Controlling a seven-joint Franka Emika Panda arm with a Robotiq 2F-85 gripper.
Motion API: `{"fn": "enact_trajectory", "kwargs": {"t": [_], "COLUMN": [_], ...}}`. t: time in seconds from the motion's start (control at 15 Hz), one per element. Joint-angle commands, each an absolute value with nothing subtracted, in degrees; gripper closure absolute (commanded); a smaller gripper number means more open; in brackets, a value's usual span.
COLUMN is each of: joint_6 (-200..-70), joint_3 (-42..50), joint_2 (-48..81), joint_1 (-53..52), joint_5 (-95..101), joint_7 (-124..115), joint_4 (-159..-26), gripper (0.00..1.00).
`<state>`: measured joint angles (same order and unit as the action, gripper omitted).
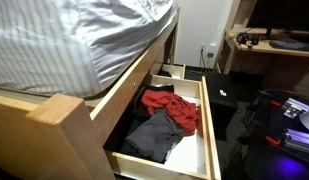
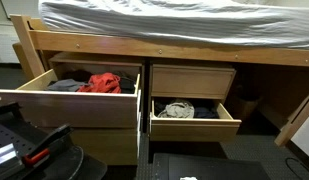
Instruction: Pick up the grey cloth from the first drawer and put it in the second bottom drawer to the right.
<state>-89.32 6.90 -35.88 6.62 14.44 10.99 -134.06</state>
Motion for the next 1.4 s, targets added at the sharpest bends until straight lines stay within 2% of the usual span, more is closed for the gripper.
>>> {"fn": "enact_trajectory", "kwargs": {"t": [0.0, 0.4, 0.47, 0.8, 1.07, 1.13, 1.33], "joint_6": [-89.1, -89.1, -87.7, -95.9, -97.1, -97.9, -97.8], "joint_3": [7.5, 7.5, 8.1, 5.3, 1.6, 1.7, 0.4], "joint_2": [-35.9, -35.9, -30.6, -19.8, -5.8, -11.9, -5.7], "joint_1": [5.8, 5.9, 3.6, -2.5, -5.1, -4.2, -4.5], "joint_5": [14.7, 14.7, 12.7, 6.5, 7.0, 6.1, 6.4], "joint_7": [10.7, 10.6, 14.8, 16.6, 19.1, 16.8, 17.2], "joint_4": [-133.9, -133.9, -132.8, -138.2, -134.9, -138.2, -136.0], "gripper": [0.00, 0.00, 0.00, 0.00, 0.00, 0.00, 0.00]}}
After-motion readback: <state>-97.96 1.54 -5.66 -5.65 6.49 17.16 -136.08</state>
